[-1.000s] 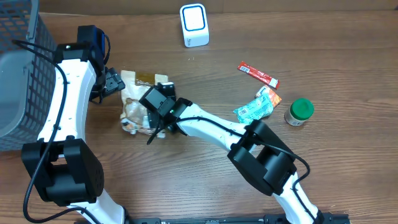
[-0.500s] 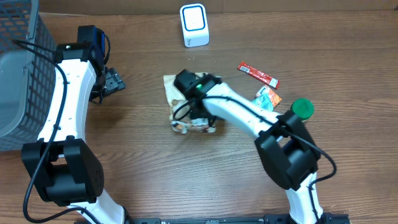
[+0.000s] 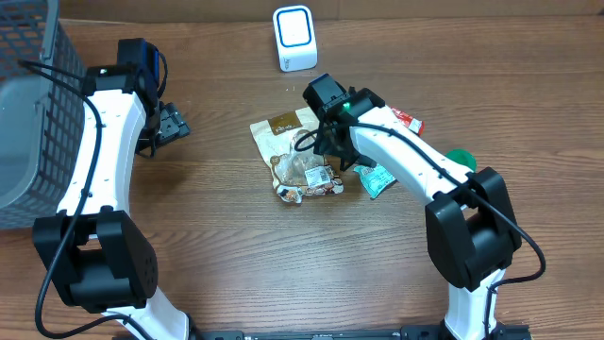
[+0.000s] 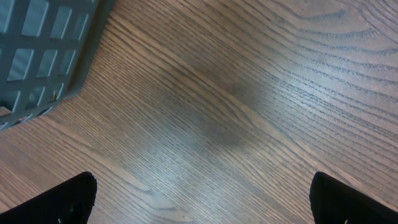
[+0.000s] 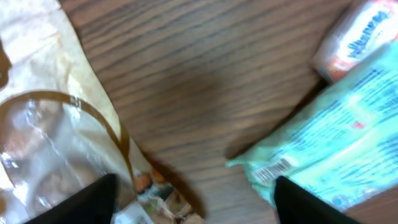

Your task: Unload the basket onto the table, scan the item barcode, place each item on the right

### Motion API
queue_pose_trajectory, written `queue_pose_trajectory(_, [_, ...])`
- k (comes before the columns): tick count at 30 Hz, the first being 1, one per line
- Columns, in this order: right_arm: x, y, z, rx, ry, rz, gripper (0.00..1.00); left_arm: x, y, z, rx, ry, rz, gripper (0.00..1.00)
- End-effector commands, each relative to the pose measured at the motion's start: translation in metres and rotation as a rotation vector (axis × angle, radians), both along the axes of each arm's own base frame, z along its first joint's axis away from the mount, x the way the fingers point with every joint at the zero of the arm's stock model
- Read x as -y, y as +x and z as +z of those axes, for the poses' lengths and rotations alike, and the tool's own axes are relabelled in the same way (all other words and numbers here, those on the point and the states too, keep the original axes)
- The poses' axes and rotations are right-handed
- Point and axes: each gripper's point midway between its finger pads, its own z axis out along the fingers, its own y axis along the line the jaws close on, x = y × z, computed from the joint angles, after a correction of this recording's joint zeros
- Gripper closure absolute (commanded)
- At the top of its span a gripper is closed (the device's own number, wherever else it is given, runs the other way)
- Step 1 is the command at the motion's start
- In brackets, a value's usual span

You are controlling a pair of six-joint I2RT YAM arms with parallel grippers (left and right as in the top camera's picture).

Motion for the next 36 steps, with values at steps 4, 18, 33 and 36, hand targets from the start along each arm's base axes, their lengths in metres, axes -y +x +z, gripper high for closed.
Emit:
queue_pose_trajectory(4, [-0.017,-0.030,-0.031,-0.105,0.124,0.024,0.26,0.001,0.004,0.008,0.024,0.012,-0.006,0.00])
queue_pose_trajectory(18, [-0.109,-0.100,-0.036,-0.271,0.371,0.228,0.17,0.001,0.004,0.008,0.024,0.012,-0.006,0.00])
queue_pose_trajectory(33, [-0.148,-0.095,0.040,-0.159,0.464,0.530,0.04,0.001,0.004,0.008,0.024,0.012,-0.006,0.00])
queue_pose_trajectory(36, [-0.139,-0.064,0.059,-0.029,0.421,0.599,0.00,0.001,0.004,0.008,0.024,0.012,-0.006,0.00])
